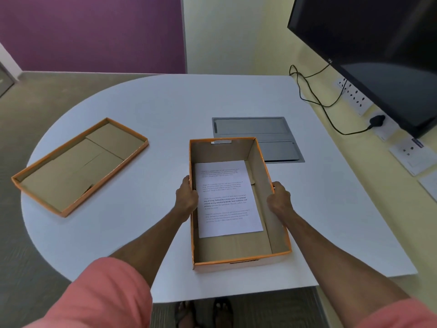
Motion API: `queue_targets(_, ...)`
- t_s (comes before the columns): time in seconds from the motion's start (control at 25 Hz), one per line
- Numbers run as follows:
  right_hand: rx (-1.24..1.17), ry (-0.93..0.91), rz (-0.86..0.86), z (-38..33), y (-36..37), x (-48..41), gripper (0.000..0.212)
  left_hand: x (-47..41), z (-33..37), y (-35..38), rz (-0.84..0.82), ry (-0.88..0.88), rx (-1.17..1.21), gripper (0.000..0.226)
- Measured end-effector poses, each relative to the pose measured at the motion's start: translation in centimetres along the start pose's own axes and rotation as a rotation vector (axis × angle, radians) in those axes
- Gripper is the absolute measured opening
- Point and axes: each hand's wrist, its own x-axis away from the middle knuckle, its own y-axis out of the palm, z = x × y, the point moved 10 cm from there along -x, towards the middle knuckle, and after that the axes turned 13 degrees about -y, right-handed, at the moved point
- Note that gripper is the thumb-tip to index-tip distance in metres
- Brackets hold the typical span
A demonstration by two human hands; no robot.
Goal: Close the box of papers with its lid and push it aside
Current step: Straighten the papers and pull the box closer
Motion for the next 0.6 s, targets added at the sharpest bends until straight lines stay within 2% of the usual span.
queue_targets(0.48,-0.041,-0.038,-0.050,-0.1,-0.2,0.7,0.035,0.6,-0.1,0.8,-0.019,-0.012,-0.066,0.061)
queue_targets(0.6,-0.011,-0.123,-0.036,-1.6,-1.2,0.1,0.047,0.7,0.8,-0.3,0.013,0.006,-0.136,0.068)
